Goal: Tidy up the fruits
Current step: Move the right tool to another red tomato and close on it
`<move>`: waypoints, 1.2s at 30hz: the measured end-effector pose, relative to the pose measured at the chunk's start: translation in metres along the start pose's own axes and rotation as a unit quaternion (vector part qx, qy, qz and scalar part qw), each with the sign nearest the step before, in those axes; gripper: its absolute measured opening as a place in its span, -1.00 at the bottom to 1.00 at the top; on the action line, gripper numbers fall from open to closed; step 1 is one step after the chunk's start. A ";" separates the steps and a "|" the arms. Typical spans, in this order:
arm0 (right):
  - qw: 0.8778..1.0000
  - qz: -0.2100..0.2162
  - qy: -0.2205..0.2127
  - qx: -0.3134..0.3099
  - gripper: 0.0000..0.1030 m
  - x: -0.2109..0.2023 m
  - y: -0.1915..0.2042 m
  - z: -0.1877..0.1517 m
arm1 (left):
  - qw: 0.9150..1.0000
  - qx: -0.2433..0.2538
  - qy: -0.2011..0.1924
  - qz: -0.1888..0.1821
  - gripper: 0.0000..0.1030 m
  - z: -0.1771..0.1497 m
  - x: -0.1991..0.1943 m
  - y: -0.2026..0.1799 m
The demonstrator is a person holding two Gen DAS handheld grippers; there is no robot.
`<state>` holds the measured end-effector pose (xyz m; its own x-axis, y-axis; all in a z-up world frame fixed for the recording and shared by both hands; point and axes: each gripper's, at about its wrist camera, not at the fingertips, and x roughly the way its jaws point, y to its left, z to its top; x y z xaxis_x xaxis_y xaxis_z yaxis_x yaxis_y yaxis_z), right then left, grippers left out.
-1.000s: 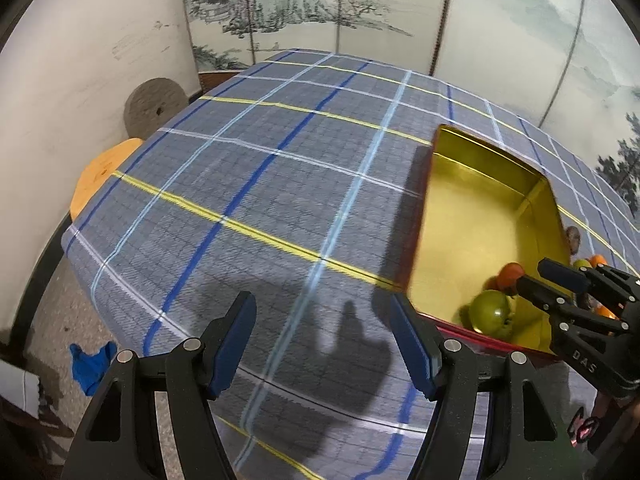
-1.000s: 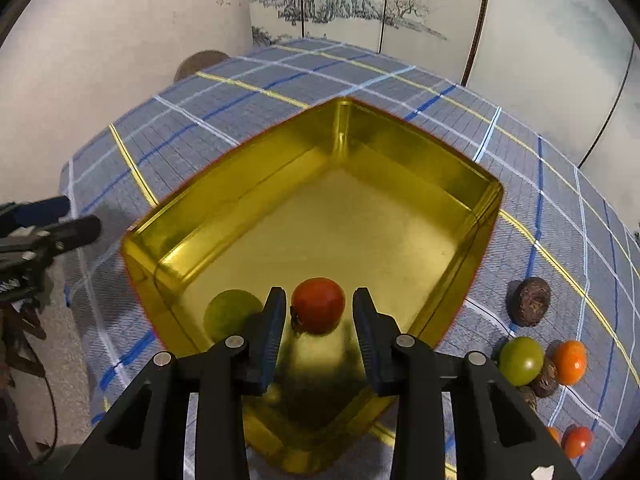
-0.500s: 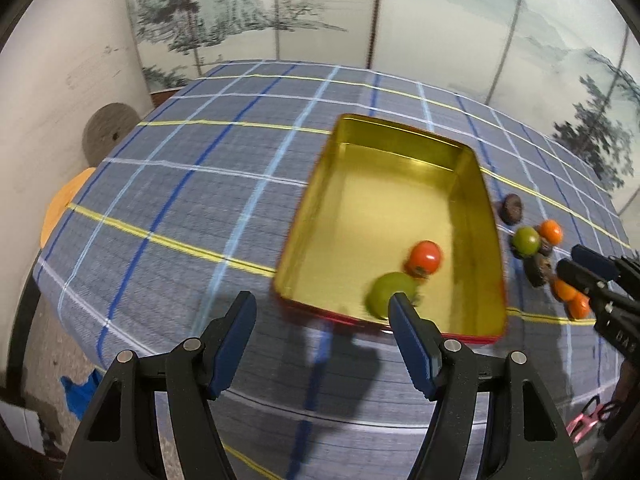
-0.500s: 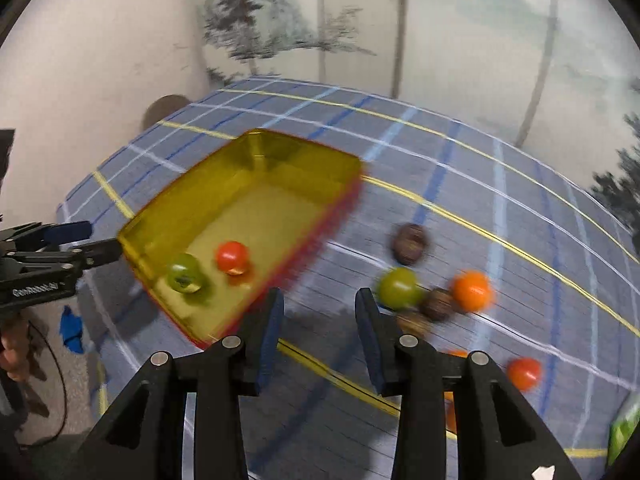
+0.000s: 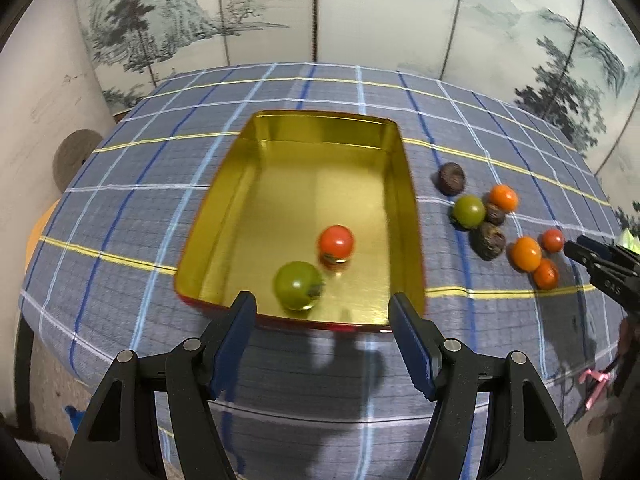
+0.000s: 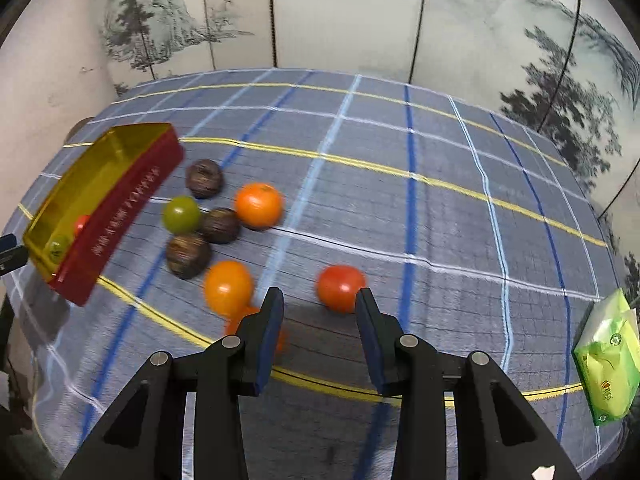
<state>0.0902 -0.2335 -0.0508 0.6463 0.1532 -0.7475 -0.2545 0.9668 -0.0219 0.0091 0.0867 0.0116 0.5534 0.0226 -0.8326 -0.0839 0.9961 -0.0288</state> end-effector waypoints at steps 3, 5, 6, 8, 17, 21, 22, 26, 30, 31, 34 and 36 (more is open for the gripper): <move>1.000 0.001 0.005 0.000 -0.31 0.011 -0.012 -0.003 | 1.000 0.010 0.003 -0.004 0.34 0.000 0.001 -0.011; 1.000 0.003 0.010 -0.001 -0.31 0.018 -0.013 -0.003 | 1.000 0.018 0.006 -0.005 0.34 0.000 0.002 -0.019; 1.000 0.003 0.012 -0.002 -0.31 0.022 -0.015 -0.003 | 1.000 0.021 0.008 -0.006 0.34 0.001 0.002 -0.023; 1.000 0.006 0.014 -0.004 -0.31 0.028 -0.016 -0.003 | 1.000 0.028 0.011 -0.008 0.34 0.001 0.003 -0.031; 0.999 0.020 0.019 -0.021 -0.22 0.048 -0.018 -0.002 | 0.998 0.055 0.022 -0.014 0.34 0.003 0.010 -0.061; 0.999 0.026 0.012 -0.019 -0.30 0.049 -0.016 -0.002 | 0.997 0.066 0.027 -0.019 0.34 0.003 0.014 -0.074; 0.999 0.026 0.011 -0.018 -0.33 0.048 -0.017 -0.003 | 0.997 0.068 0.028 -0.021 0.34 0.003 0.015 -0.077; 1.000 0.027 0.008 -0.010 -0.38 0.046 -0.018 -0.005 | 0.996 0.074 0.033 -0.028 0.34 0.002 0.019 -0.088; 1.000 0.019 0.008 -0.005 -0.39 0.042 -0.020 -0.010 | 0.995 0.081 0.039 -0.037 0.34 0.000 0.022 -0.100; 1.000 0.018 0.008 -0.003 -0.39 0.041 -0.022 -0.012 | 0.995 0.084 0.040 -0.039 0.34 0.000 0.023 -0.103; 1.000 0.010 0.006 0.006 -0.39 0.036 -0.030 -0.019 | 0.994 0.092 0.043 -0.045 0.34 -0.002 0.025 -0.113; 1.000 0.006 0.005 0.013 -0.39 0.033 -0.036 -0.022 | 0.993 0.095 0.047 -0.048 0.34 -0.003 0.028 -0.119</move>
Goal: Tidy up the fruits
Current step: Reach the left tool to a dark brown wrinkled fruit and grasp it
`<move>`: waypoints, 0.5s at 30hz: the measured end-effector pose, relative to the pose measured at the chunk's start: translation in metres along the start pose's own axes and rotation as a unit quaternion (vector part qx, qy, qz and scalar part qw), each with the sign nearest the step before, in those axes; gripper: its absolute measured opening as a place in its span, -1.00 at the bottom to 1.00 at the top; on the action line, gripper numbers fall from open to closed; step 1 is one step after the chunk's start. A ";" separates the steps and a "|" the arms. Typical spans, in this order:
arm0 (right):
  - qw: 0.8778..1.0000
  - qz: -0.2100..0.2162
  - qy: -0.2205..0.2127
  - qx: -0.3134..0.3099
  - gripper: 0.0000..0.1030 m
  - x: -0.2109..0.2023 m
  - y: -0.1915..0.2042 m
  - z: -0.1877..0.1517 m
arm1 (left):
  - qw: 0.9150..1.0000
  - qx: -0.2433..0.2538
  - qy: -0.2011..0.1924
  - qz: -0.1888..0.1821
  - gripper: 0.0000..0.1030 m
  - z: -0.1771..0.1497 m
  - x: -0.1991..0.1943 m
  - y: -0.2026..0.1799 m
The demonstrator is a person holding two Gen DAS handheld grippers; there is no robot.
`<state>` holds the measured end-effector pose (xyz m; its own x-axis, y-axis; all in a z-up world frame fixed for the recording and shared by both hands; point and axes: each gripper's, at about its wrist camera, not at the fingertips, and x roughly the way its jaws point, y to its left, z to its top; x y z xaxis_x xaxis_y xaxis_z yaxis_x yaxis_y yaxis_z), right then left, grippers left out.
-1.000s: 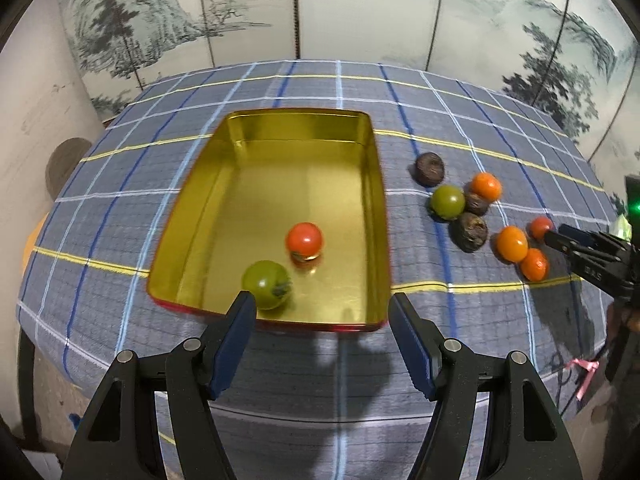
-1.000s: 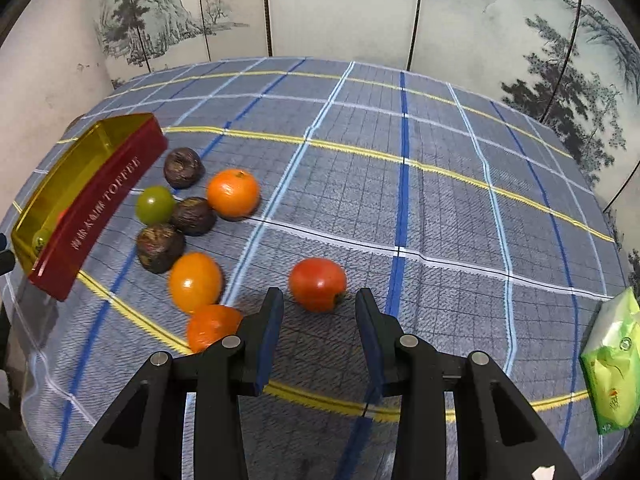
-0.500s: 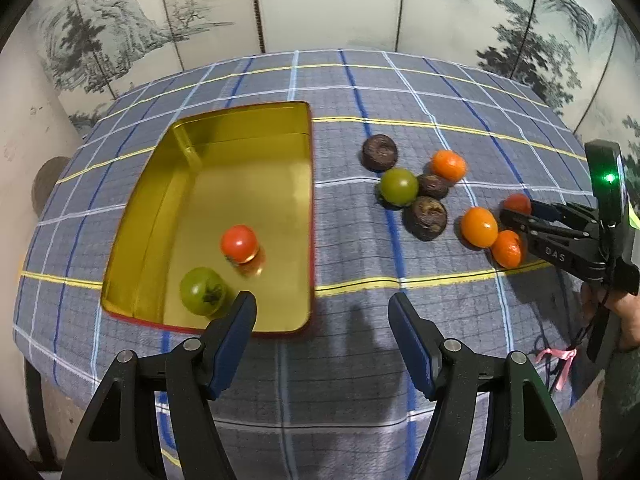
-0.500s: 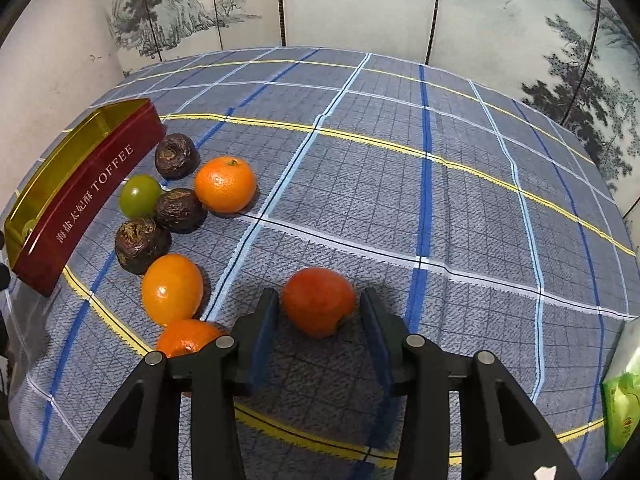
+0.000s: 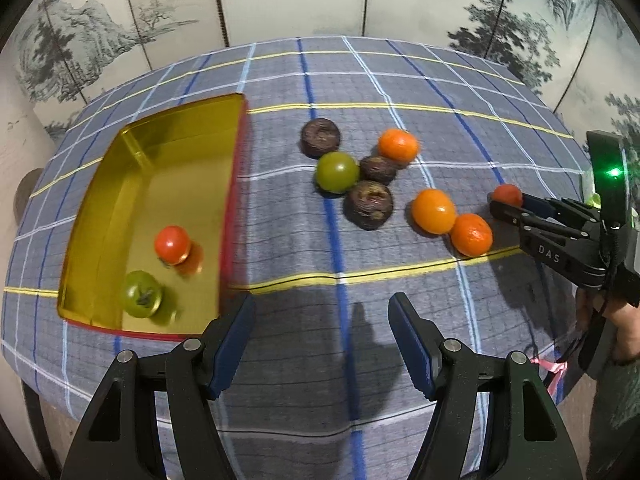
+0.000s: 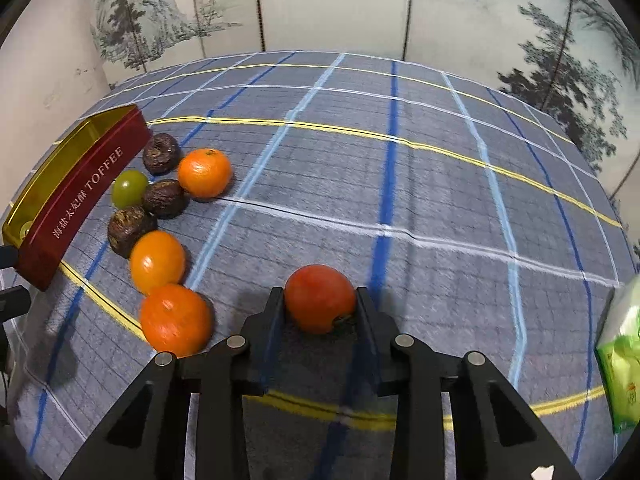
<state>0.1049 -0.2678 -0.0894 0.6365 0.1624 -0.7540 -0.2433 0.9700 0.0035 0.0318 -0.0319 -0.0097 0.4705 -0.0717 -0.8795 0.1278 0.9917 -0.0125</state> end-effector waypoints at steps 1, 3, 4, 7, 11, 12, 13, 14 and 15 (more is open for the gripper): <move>1.000 -0.004 -0.001 0.005 -0.39 -0.002 -0.004 -0.002 | 1.000 0.001 0.002 -0.001 0.34 0.000 0.001 -0.003; 1.000 -0.011 -0.001 0.011 -0.39 -0.005 -0.011 -0.007 | 1.000 0.003 0.006 -0.006 0.34 0.000 0.004 -0.008; 1.000 -0.015 -0.002 0.014 -0.39 -0.007 -0.015 -0.009 | 1.000 0.004 0.007 -0.007 0.34 0.001 0.006 -0.012; 0.999 -0.023 -0.002 0.026 -0.39 -0.011 -0.024 -0.015 | 1.000 0.005 0.012 -0.012 0.34 0.002 0.010 -0.019; 0.999 -0.032 -0.005 0.037 -0.39 -0.016 -0.033 -0.022 | 1.000 0.007 0.014 -0.016 0.34 0.005 0.013 -0.025; 0.999 -0.033 -0.006 0.040 -0.39 -0.017 -0.035 -0.024 | 1.000 0.008 0.015 -0.016 0.34 0.006 0.014 -0.026; 0.999 -0.033 -0.006 0.042 -0.39 -0.018 -0.036 -0.025 | 1.000 0.008 0.014 -0.016 0.34 0.007 0.015 -0.026; 0.998 -0.034 -0.007 0.043 -0.39 -0.019 -0.036 -0.027 | 1.000 0.007 0.014 -0.015 0.34 0.008 0.016 -0.027; 0.998 -0.036 -0.008 0.042 -0.39 -0.020 -0.036 -0.028 | 1.000 0.007 0.012 -0.014 0.34 0.010 0.017 -0.026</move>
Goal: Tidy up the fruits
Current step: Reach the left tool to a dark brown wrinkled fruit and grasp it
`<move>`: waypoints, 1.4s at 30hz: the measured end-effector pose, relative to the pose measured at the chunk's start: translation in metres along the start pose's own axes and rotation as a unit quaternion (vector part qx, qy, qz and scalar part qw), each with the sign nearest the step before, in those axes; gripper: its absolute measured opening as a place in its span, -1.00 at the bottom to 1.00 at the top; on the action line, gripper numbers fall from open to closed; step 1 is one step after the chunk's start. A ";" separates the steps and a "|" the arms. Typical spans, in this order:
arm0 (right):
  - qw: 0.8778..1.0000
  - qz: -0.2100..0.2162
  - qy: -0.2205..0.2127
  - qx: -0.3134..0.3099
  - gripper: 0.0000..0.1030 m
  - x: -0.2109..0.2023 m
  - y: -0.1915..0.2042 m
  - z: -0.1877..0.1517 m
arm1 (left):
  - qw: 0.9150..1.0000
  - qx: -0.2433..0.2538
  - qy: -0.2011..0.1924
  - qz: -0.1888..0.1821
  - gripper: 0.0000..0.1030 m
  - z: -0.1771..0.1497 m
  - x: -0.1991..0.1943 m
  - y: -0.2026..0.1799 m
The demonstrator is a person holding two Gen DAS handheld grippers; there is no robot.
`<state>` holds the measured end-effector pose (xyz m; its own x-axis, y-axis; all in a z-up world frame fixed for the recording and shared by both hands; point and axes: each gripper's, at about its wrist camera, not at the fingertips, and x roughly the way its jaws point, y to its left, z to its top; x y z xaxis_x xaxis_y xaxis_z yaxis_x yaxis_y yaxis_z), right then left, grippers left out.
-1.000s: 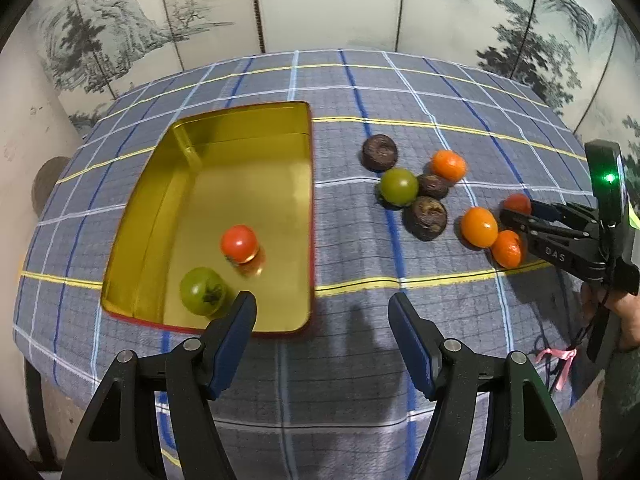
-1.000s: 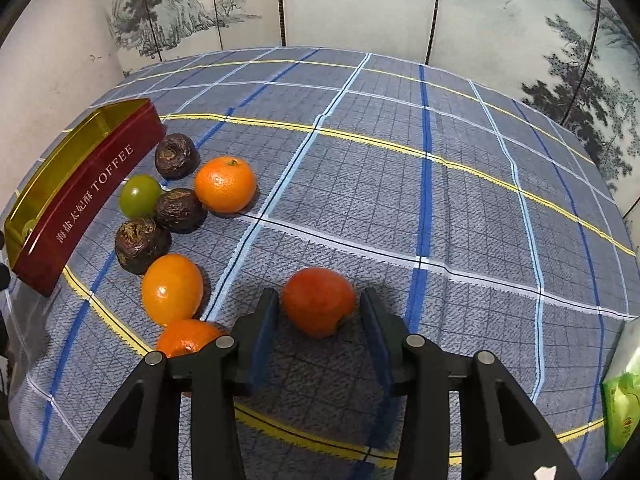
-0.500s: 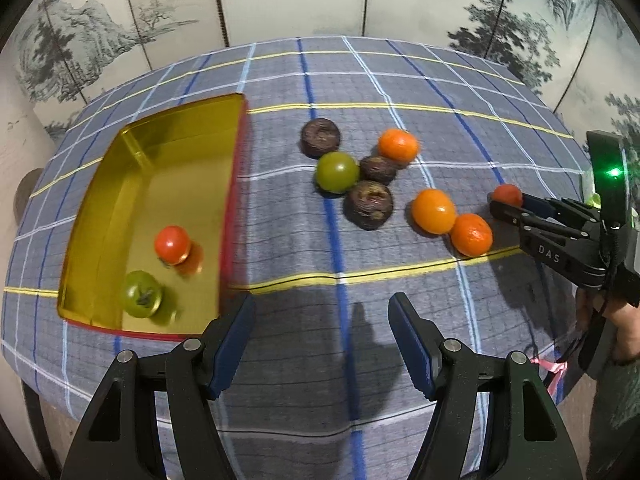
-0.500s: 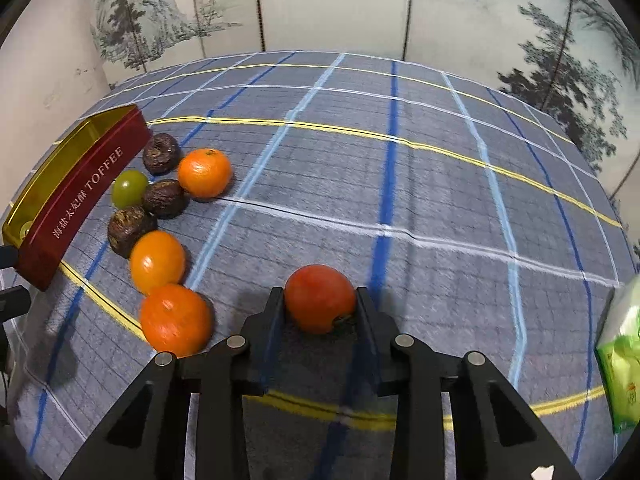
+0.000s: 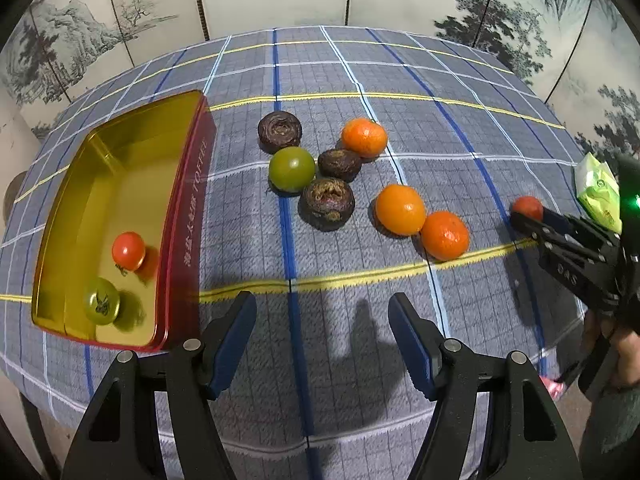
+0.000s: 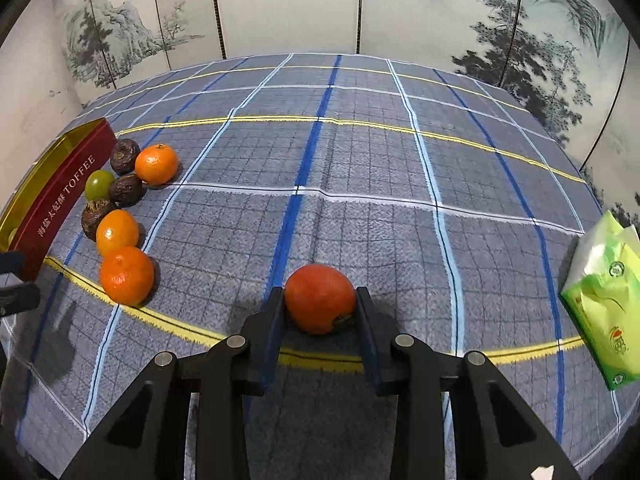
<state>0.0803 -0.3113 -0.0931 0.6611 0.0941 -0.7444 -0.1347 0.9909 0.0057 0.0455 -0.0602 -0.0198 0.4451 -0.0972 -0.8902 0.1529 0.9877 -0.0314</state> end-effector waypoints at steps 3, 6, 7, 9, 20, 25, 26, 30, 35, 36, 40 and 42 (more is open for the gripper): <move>1.000 -0.003 -0.006 0.002 -0.39 -0.002 0.000 -0.003 | 1.000 -0.004 -0.006 0.007 0.34 0.006 0.004 0.003; 1.000 -0.005 -0.013 0.008 -0.39 -0.001 -0.001 -0.003 | 1.000 -0.011 -0.008 0.011 0.34 0.012 0.009 0.011; 1.000 -0.006 -0.015 0.009 -0.39 0.000 -0.001 -0.002 | 1.000 -0.016 -0.008 0.008 0.33 0.014 0.012 0.013; 1.000 -0.005 -0.020 0.011 -0.39 0.001 -0.001 0.000 | 1.000 -0.025 -0.007 0.003 0.30 0.018 0.017 0.019; 0.999 -0.011 -0.037 0.013 -0.38 0.009 0.002 0.008 | 0.999 -0.048 -0.006 -0.003 0.15 0.031 0.034 0.031; 0.999 -0.007 -0.033 0.011 -0.38 0.012 0.002 0.012 | 0.999 -0.048 -0.006 -0.004 0.10 0.035 0.042 0.023; 0.999 -0.006 -0.032 0.011 -0.38 0.012 0.002 0.013 | 0.999 -0.047 -0.006 -0.006 0.07 0.036 0.043 0.021; 0.999 -0.006 -0.032 0.011 -0.38 0.012 0.001 0.013 | 0.999 -0.036 -0.012 -0.009 -0.01 0.040 0.047 0.014; 0.999 -0.003 -0.032 0.013 -0.37 0.012 0.001 0.012 | 0.999 -0.036 -0.008 -0.020 -0.05 0.046 0.055 0.010; 0.999 -0.002 -0.032 0.014 -0.37 0.012 0.000 0.012 | 0.999 -0.034 -0.007 -0.019 -0.06 0.047 0.058 0.009; 0.999 -0.002 -0.032 0.014 -0.36 0.012 0.000 0.012 | 0.999 -0.033 -0.008 -0.022 -0.12 0.049 0.063 0.008; 0.999 -0.001 -0.032 0.015 -0.36 0.013 0.000 0.012 | 0.999 -0.030 -0.009 -0.024 -0.20 0.050 0.063 0.007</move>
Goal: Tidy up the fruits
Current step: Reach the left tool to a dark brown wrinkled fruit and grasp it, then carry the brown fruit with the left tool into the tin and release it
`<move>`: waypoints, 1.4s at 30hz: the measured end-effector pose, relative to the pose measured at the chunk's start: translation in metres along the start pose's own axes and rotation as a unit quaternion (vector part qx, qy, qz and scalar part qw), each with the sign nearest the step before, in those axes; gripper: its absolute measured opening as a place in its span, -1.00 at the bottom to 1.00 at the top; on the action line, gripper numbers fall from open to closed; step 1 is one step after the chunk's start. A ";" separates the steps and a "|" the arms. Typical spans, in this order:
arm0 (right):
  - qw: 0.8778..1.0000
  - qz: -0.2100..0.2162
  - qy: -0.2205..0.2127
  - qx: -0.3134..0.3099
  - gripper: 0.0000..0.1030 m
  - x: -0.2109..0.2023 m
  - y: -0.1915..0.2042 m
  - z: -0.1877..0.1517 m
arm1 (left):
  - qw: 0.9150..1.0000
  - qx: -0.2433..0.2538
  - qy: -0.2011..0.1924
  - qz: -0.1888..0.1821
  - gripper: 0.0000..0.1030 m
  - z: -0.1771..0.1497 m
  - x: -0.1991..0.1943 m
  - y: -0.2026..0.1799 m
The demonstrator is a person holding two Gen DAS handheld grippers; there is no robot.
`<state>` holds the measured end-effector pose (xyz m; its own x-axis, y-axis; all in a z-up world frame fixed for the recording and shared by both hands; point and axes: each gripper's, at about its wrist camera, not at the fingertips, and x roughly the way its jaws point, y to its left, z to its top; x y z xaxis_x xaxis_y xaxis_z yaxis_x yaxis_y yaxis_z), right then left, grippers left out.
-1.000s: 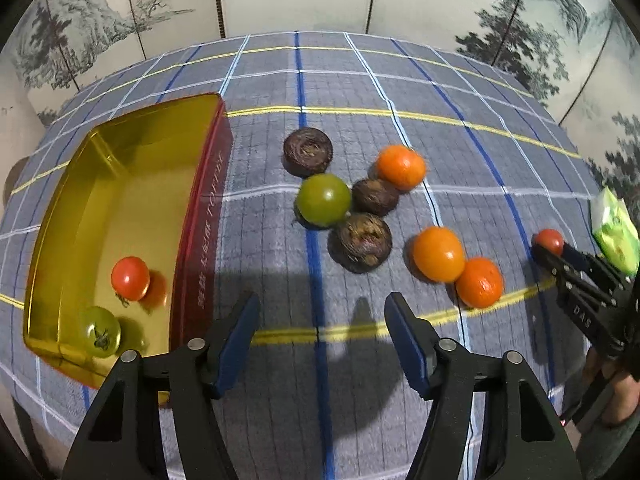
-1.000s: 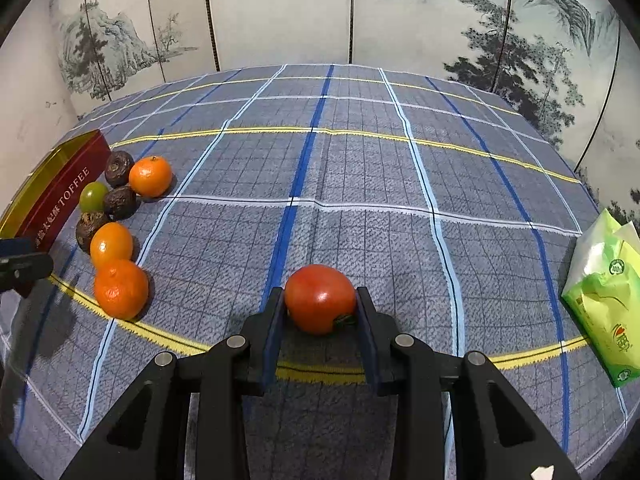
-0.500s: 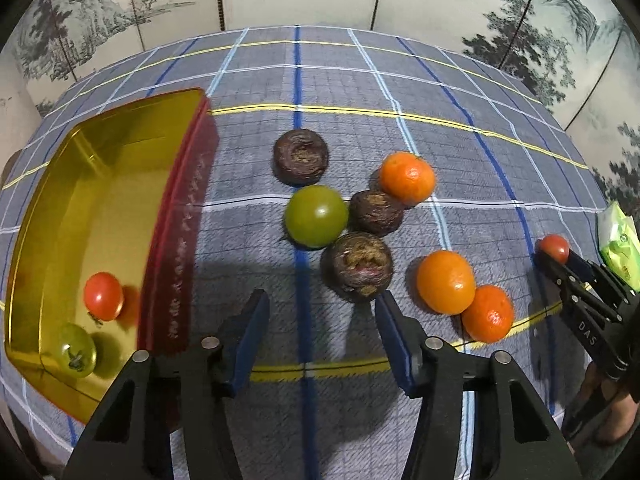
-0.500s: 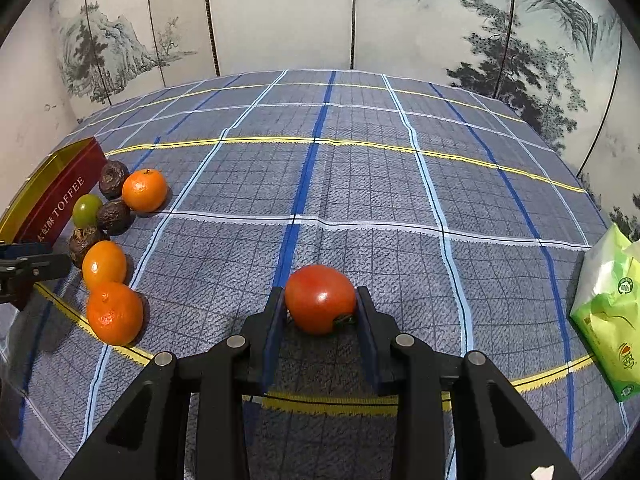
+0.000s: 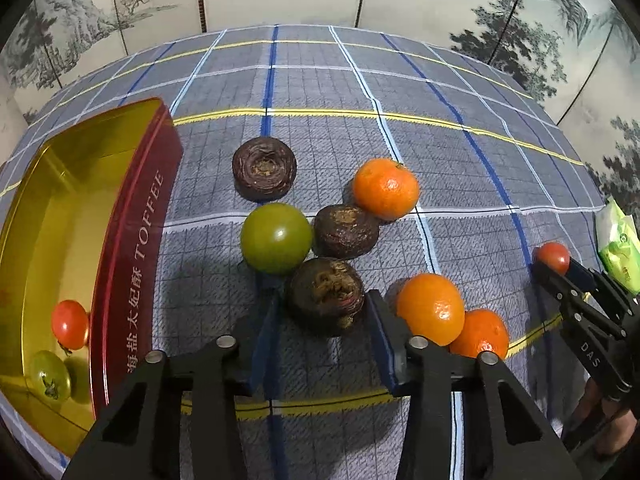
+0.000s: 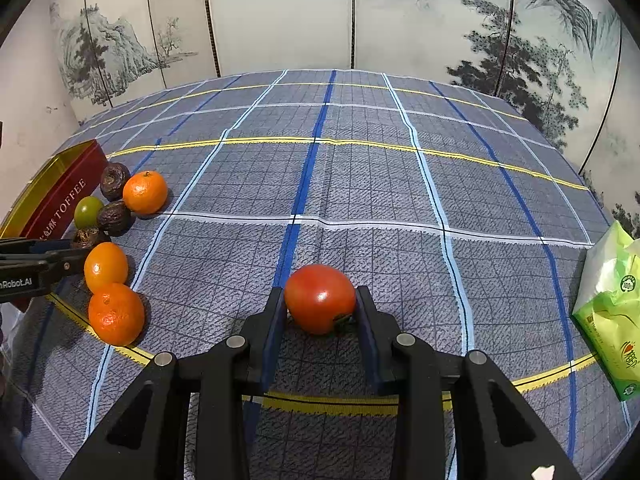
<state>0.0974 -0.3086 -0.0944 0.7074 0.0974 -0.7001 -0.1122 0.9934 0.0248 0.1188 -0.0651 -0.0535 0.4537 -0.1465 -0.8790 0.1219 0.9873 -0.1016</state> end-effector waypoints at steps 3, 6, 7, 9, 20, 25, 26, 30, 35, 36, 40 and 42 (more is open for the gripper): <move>1.000 0.000 0.000 0.000 -0.36 0.000 0.000 0.000 | 1.000 0.000 -0.001 -0.001 -0.21 0.000 -0.001 0.000; 1.000 0.000 0.000 0.000 -0.36 0.000 0.000 0.000 | 1.000 0.001 -0.002 0.000 -0.22 -0.002 -0.002 0.001; 1.000 0.000 0.000 0.000 -0.36 0.000 0.000 0.000 | 1.000 0.002 -0.001 0.002 -0.22 -0.003 -0.003 0.002; 1.000 -0.001 0.000 0.000 -0.36 0.000 0.000 0.000 | 1.000 -0.001 0.000 -0.001 -0.22 -0.006 -0.005 0.004; 1.000 -0.003 0.000 -0.002 -0.36 0.000 0.001 0.000 | 1.000 -0.004 -0.018 0.007 -0.22 -0.013 -0.035 0.014; 1.000 -0.003 0.000 -0.002 -0.36 0.000 0.001 0.000 | 0.999 -0.011 -0.033 0.005 -0.22 -0.012 -0.056 0.024; 1.000 -0.003 0.000 -0.002 -0.36 0.000 0.001 0.000 | 0.999 -0.011 -0.037 0.006 -0.22 -0.011 -0.060 0.026; 1.000 -0.003 0.000 -0.002 -0.36 0.000 0.001 -0.001 | 0.998 -0.018 -0.049 0.020 -0.22 -0.009 -0.074 0.041; 1.000 -0.003 0.000 -0.002 -0.36 0.000 0.002 0.000 | 0.997 -0.035 -0.058 0.040 -0.22 -0.007 -0.084 0.066; 1.000 -0.003 0.000 -0.002 -0.36 0.000 0.002 0.000 | 0.996 -0.039 -0.059 0.044 -0.22 -0.006 -0.086 0.073; 1.000 -0.003 0.000 -0.002 -0.37 0.000 0.001 0.000 | 0.994 -0.064 -0.061 0.061 -0.22 -0.006 -0.091 0.104; 1.000 -0.003 0.000 -0.002 -0.37 0.000 0.002 0.000 | 0.993 -0.076 -0.062 0.070 -0.22 -0.007 -0.092 0.120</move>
<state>0.0967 -0.3070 -0.0946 0.7078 0.0904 -0.7006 -0.1107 0.9937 0.0164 0.0858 0.0671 0.0124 0.5622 -0.0050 -0.8270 -0.0808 0.9949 -0.0609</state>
